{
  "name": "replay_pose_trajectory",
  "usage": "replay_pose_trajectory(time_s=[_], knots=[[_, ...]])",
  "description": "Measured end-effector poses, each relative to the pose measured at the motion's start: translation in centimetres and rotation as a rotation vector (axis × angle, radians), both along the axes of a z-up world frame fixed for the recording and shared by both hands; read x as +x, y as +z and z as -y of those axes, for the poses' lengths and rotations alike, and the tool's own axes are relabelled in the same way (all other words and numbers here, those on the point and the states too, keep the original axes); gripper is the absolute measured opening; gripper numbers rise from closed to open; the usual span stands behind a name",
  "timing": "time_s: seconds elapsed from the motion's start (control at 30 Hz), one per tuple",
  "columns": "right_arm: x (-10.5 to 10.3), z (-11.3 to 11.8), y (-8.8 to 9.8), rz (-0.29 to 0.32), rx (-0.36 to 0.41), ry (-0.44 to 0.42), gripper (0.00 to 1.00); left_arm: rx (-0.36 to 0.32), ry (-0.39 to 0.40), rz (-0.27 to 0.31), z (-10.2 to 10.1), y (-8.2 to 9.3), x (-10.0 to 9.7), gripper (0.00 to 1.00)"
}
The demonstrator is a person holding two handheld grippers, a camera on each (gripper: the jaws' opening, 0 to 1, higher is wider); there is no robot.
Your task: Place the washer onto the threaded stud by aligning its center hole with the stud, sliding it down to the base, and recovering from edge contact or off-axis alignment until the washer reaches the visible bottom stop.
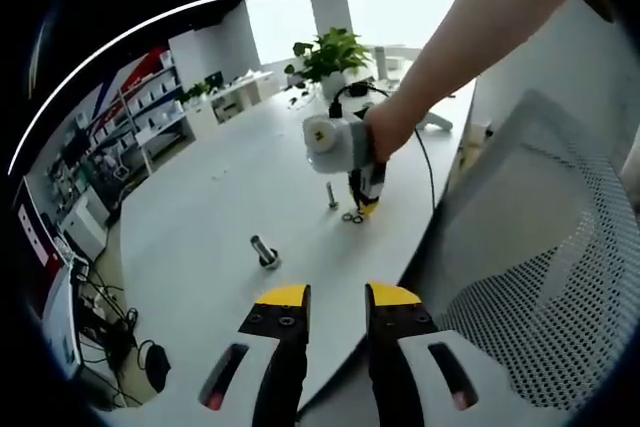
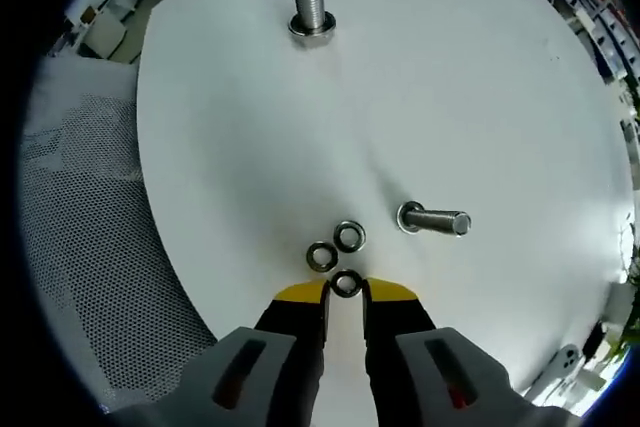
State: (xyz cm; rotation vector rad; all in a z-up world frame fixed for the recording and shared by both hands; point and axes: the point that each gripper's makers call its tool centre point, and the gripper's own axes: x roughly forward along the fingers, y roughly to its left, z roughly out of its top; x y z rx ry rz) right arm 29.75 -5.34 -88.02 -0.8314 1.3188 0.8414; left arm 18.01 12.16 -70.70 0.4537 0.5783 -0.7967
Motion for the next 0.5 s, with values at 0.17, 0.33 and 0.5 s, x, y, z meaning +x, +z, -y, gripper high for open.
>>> replay_pose_trajectory(time_s=[0.17, 0.33, 0.5], knots=[[0.23, 0.30, -0.12, -0.027, -0.033, -0.088, 0.15, -0.002, 0.002, 0.002, -0.02, 0.04, 0.04, 0.19], [0.11, 0.25, -0.09, -0.011, -0.046, -0.149, 0.16, -0.011, 0.000, 0.010, 0.07, 0.28, 0.05, 0.19], [0.13, 0.32, -0.16, -0.006, -0.050, -0.117, 0.16, -0.033, -0.005, 0.010, 0.24, 0.53, -0.03, 0.20]])
